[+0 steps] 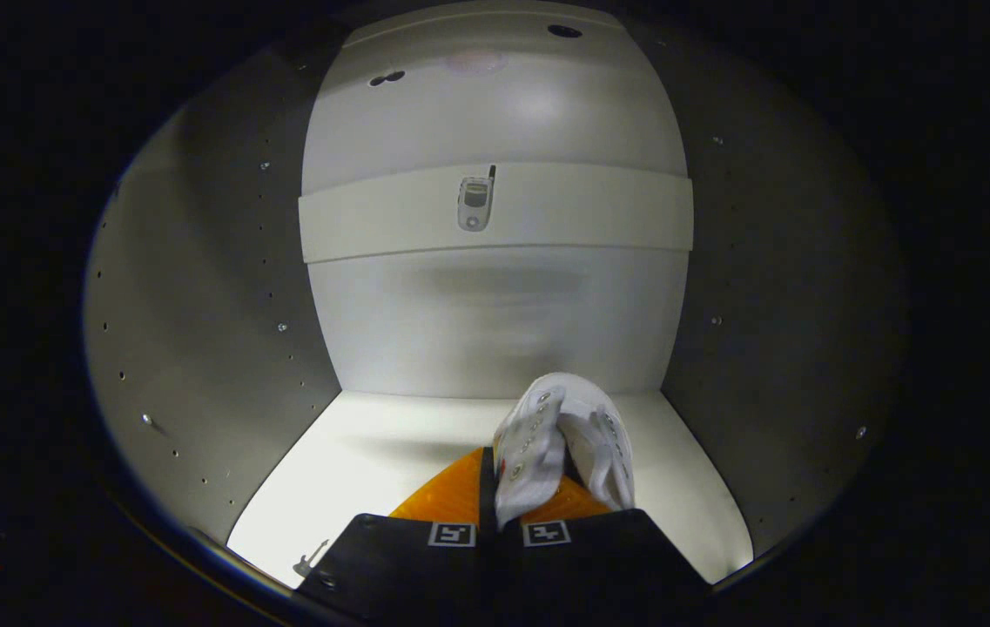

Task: Open the shoe cabinet door, grab the shoes and put them into the shoe cabinet, then close the shoe cabinet door.

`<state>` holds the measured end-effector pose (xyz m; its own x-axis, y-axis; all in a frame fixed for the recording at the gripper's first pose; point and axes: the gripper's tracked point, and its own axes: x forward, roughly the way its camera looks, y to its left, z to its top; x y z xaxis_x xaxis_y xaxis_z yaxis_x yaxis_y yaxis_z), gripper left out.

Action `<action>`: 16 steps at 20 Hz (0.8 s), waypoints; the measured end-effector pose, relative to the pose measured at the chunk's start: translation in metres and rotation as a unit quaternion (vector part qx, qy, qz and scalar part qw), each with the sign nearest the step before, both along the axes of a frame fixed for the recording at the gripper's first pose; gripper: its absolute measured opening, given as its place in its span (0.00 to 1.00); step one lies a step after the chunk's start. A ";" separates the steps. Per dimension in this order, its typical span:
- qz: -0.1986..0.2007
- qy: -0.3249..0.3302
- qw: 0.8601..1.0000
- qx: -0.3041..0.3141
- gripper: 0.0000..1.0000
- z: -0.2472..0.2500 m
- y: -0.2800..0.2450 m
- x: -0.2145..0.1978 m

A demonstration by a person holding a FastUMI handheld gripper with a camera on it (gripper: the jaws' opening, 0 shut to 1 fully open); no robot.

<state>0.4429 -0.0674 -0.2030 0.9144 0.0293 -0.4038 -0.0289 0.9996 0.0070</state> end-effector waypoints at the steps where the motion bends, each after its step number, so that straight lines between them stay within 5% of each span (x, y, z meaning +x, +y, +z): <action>1: 0.002 0.006 1.000 -0.006 0.09 -0.004 0.001 -0.002; 5: 0.015 0.004 1.000 -0.023 0.14 -0.007 0.015 -0.006; 12: 0.037 -0.001 0.999 -0.026 0.91 -0.007 0.034 -0.026; 16: 0.039 -0.010 0.999 -0.005 1.00 0.001 0.038 -0.036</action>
